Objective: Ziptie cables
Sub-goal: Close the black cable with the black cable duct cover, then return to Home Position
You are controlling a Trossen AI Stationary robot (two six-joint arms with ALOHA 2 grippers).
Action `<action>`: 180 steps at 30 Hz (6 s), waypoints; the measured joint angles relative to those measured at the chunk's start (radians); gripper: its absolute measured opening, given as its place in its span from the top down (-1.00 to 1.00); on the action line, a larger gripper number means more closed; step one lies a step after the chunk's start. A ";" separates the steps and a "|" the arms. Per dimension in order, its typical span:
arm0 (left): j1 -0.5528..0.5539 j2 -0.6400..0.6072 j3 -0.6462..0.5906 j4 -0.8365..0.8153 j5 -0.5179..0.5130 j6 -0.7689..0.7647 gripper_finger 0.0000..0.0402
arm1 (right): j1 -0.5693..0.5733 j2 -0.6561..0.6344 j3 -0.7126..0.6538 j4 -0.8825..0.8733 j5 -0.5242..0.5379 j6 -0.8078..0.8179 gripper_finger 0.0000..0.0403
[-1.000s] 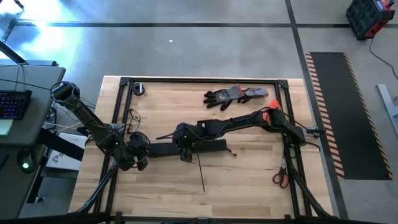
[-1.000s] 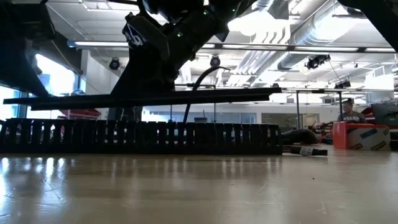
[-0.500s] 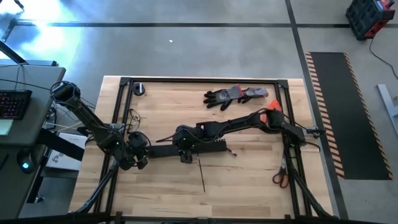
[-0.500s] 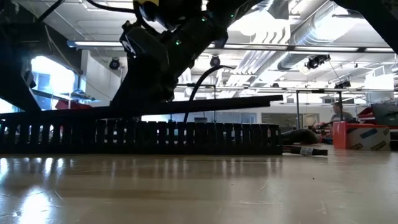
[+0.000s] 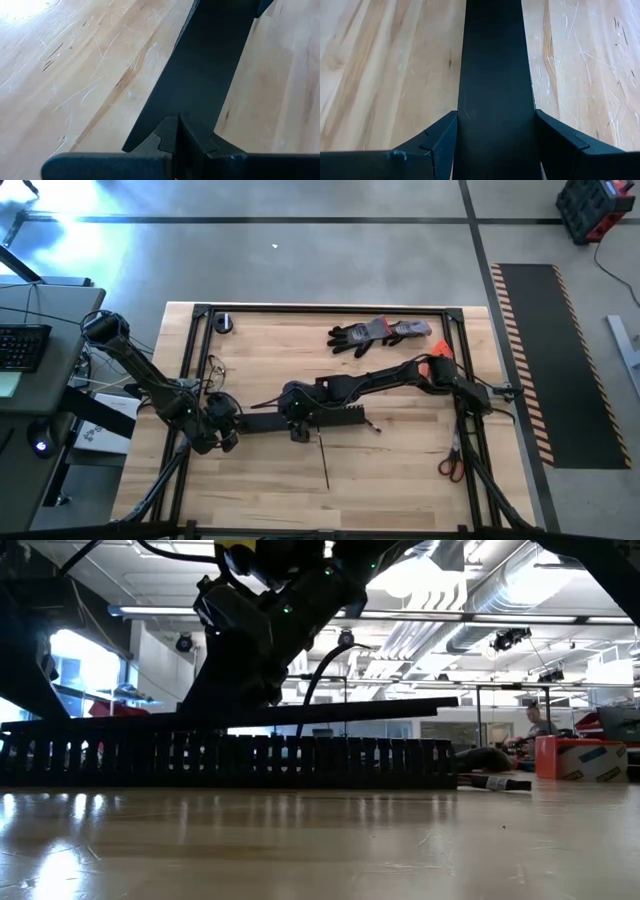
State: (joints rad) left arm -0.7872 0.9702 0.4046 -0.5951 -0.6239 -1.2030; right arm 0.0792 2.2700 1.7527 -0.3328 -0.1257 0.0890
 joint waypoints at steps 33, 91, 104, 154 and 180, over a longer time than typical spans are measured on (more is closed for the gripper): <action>0.146 0.147 -0.014 0.587 -0.061 0.395 1.00 | 0.014 -0.104 0.000 -0.117 0.144 -0.097 1.00; 0.521 0.690 0.100 1.206 0.429 0.766 1.00 | 0.227 -0.542 -1.185 0.814 0.469 0.358 1.00; 0.587 0.112 0.097 0.637 0.325 0.703 1.00 | 0.127 -0.585 -1.186 0.873 0.439 0.231 1.00; 0.741 -0.966 -0.294 0.273 0.350 0.893 1.00 | 0.057 -1.876 -1.744 0.728 0.095 0.092 1.00; 0.741 -0.955 -0.294 0.271 0.187 0.953 1.00 | 0.056 -2.243 -1.744 0.376 0.302 0.068 1.00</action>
State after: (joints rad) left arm -0.0463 0.0147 0.1104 -0.3244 -0.4370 -0.2502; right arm 0.1349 0.0269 0.0086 0.0437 0.1761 0.1573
